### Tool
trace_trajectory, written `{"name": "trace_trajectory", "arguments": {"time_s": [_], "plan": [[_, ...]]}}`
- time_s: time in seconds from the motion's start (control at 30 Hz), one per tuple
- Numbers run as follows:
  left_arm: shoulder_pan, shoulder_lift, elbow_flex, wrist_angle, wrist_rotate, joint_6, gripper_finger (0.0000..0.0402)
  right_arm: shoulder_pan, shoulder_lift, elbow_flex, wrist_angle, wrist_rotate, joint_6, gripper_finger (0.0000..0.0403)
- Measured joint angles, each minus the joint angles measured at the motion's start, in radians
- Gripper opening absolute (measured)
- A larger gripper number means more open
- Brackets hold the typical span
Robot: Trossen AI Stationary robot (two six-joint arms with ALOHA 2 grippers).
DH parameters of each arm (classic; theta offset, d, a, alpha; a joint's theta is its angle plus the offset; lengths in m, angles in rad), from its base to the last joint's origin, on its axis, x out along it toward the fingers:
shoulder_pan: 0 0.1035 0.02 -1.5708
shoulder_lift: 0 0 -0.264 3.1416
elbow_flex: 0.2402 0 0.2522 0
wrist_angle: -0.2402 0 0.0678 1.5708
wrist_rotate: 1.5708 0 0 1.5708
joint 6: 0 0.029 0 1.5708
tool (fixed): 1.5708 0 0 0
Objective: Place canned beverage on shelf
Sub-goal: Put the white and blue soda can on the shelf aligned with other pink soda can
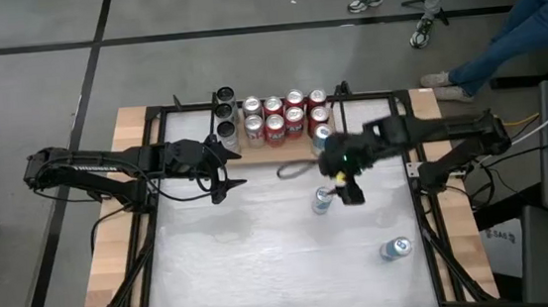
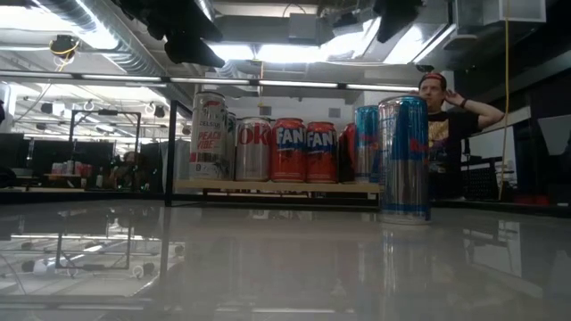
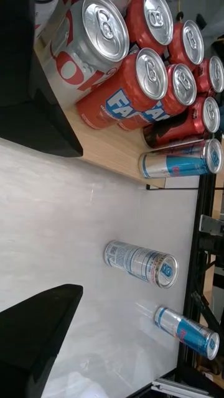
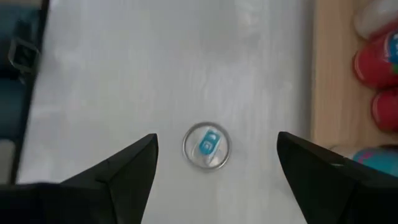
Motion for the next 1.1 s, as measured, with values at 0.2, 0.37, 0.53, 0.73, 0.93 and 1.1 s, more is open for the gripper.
{"name": "trace_trajectory", "arguments": {"time_s": [0.2,0.37,0.53,0.73,0.93,1.1], "plan": [[0.0,0.0,0.0,0.0,0.0,0.0,0.0345,0.12,0.002,-0.051,0.004,0.098,-0.085,0.0319],[-0.001,0.0,0.0,0.005,0.0,-0.007,0.0345,0.136,0.002,-0.124,0.035,0.098,-0.156,0.0319],[-0.017,0.0,0.0,0.084,0.004,-0.037,0.0345,0.12,0.002,-0.195,0.12,0.103,-0.216,0.0319],[-0.065,-0.02,0.0,0.204,0.004,-0.058,0.0345,0.114,0.002,-0.267,0.193,0.097,-0.264,0.0319],[-0.077,-0.183,0.0,0.136,0.004,-0.057,0.0345,0.114,0.002,-0.312,0.235,0.097,-0.289,0.0319],[-0.077,-0.376,0.001,-0.022,-0.025,-0.051,0.0345,0.114,0.002,-0.323,0.248,0.098,-0.302,0.0319]]}}
